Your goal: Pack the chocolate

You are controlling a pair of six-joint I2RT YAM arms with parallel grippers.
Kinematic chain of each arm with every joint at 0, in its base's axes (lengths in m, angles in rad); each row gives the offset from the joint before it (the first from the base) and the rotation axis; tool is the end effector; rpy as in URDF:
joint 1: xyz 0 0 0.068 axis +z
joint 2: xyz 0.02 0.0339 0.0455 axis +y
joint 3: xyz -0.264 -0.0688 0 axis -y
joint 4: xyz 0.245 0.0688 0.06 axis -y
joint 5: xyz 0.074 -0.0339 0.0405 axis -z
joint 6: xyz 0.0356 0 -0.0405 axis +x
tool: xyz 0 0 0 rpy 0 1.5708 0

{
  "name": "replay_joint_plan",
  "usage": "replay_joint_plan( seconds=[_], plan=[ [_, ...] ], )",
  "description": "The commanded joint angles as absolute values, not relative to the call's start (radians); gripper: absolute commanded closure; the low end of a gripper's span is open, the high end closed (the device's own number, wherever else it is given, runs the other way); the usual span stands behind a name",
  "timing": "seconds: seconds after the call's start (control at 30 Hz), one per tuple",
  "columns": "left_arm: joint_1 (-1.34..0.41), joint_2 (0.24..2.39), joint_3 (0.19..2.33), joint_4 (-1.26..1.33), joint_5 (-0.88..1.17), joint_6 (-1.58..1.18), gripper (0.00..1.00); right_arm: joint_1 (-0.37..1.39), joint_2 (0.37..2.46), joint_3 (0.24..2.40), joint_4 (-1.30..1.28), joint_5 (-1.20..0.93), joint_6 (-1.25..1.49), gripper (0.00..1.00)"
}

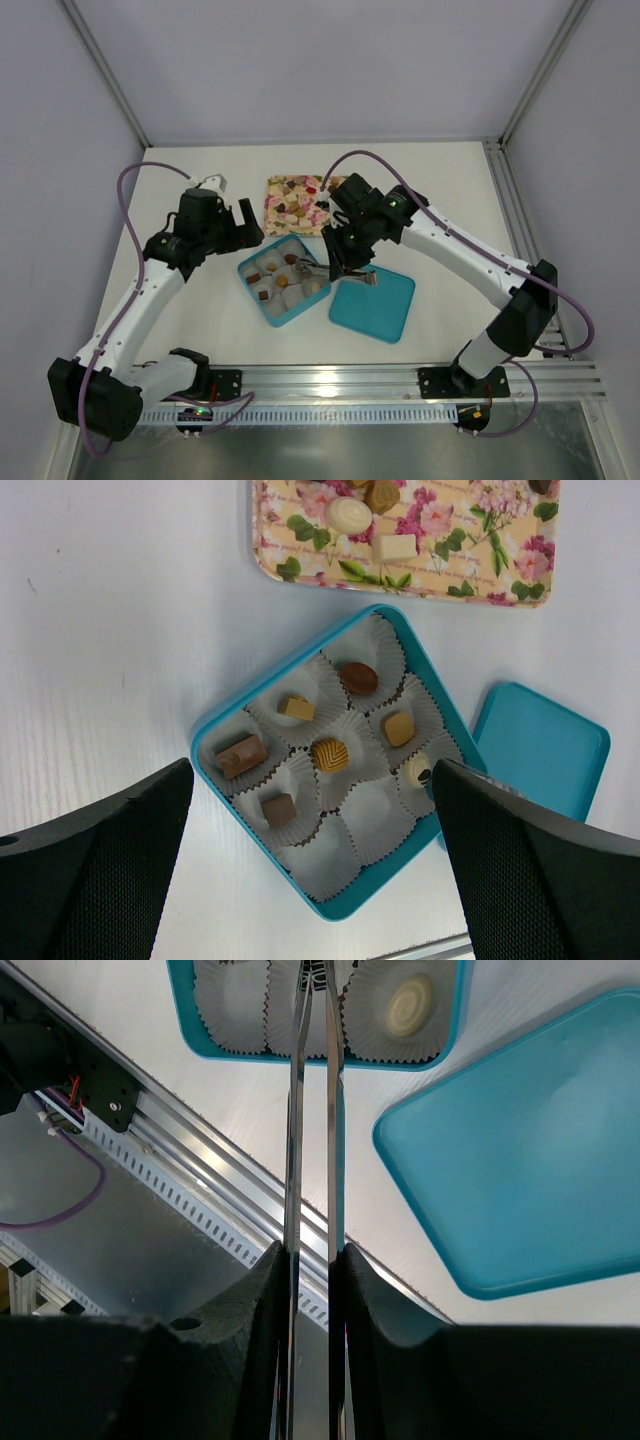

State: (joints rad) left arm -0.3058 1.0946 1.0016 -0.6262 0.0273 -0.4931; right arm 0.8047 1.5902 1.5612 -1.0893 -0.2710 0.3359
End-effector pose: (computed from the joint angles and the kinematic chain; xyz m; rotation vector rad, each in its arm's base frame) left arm 0.2199 -0.0705 0.3129 -0.2035 2.3212 -0.4403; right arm 0.2144 0.2366 0.3329 -0.7432 2.7301 0.6760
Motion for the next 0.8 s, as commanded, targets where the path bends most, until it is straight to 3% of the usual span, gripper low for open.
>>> replay_joint_plan(
  seconds=[0.0,0.77],
  plan=[
    [-0.307,1.071,1.005,-0.615,0.028,-0.489,0.0,0.824,1.552,1.548,-1.072,-0.291,0.353,0.71],
    [-0.308,1.066,1.006,-0.615,0.023,-0.488,0.0,0.879,1.629,1.491,-1.002,-0.325,0.359,0.71]
  ],
)
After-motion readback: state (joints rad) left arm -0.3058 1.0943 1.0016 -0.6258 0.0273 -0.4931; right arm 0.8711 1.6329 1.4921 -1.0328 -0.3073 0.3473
